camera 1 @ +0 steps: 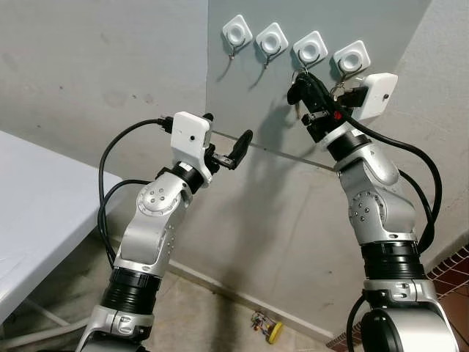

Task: Hang keys on a hook

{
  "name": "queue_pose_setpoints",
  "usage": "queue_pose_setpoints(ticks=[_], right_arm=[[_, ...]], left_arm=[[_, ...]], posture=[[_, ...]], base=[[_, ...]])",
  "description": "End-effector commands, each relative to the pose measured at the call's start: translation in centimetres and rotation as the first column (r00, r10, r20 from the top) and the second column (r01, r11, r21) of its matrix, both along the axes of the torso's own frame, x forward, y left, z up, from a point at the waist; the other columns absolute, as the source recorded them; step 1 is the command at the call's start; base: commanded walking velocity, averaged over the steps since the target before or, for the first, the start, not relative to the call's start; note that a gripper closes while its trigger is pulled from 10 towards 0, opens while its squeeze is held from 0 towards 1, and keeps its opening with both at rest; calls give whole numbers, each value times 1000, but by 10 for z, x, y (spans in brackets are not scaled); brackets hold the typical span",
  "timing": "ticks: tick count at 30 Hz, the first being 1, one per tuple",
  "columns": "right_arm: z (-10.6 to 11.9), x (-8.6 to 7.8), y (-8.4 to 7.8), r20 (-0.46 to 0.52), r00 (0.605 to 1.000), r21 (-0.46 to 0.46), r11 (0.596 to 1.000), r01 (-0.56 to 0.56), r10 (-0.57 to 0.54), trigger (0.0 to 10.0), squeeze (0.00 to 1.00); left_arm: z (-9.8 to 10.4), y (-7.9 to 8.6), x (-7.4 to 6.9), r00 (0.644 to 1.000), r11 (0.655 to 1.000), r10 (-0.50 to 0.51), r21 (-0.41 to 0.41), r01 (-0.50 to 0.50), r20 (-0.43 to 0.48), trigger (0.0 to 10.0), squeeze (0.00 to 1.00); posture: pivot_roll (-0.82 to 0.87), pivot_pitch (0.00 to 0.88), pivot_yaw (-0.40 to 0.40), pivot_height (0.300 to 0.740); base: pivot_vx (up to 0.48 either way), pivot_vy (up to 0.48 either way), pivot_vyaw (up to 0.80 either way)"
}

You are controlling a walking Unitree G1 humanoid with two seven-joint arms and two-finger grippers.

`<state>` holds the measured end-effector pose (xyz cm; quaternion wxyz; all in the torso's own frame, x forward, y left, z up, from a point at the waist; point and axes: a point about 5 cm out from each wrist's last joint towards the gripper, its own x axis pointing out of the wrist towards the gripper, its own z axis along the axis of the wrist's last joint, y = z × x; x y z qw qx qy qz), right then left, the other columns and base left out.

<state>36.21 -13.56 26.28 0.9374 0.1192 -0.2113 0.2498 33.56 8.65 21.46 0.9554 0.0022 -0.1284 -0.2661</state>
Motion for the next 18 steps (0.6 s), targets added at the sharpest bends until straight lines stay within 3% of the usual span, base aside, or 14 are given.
queue_pose_setpoints(ticks=[1,18], right_arm=[[9,2,-3,6,1000,32,999,7,-7,10000,0],[-4,6,-2,-124,991,202,979,-25,51,10000,0]], left_arm=[[0,-1,0,1000,1000,3,8,-3,-6,10000,0],[1,5,1,999,999,40,4,-40,-9,10000,0]], posture=[[9,50,-71,740],[19,60,-77,740]], base=[[0,0,0],[0,0,0]])
